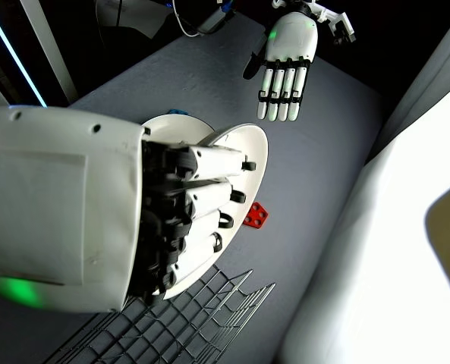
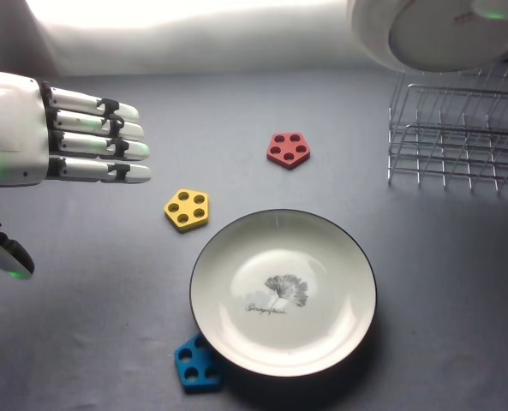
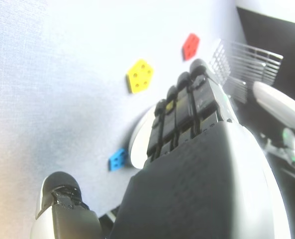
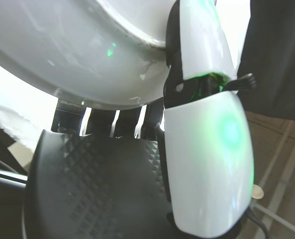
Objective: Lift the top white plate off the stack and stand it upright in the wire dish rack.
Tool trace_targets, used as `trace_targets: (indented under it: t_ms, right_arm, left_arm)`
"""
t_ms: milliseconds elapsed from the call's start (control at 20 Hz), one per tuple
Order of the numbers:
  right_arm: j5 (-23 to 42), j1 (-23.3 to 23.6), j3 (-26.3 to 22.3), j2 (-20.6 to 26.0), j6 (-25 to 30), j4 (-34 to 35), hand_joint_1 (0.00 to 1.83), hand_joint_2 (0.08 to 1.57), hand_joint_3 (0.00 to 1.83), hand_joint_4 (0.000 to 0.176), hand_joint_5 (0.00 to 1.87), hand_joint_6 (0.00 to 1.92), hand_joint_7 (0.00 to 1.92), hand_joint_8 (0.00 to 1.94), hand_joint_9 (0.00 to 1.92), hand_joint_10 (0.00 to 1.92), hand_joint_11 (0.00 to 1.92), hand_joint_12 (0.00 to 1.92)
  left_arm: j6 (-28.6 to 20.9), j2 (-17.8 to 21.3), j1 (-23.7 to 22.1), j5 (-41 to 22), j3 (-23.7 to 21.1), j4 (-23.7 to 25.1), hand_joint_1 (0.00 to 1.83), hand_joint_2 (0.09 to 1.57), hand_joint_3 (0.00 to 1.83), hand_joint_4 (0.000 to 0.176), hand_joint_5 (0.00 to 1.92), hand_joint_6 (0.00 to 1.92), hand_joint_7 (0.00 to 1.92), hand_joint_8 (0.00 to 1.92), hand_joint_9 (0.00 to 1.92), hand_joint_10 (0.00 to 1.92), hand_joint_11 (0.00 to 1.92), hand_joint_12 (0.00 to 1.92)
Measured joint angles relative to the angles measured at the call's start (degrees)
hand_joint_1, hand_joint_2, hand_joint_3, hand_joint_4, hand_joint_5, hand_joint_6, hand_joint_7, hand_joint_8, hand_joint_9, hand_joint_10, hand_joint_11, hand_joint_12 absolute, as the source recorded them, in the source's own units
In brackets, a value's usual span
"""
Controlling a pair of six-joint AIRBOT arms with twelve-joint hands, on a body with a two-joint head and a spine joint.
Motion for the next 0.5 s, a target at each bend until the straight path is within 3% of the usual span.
trace_targets:
  t_ms: [500]
  right_arm:
    - [1.14,-2.23,2.82,-0.2,2.49,-2.67,1.5,1.07,0.0,0.0,0.89,1.1,1.08,0.58,1.07,0.76,1.0,1.32]
  left_arm:
    - [-0.46,-0.76,0.02,-0.66,-0.07,0.44,0.2,0.88,0.0,0.0,0.05,0.0,0.07,0.01,0.08,0.0,0.12,0.01]
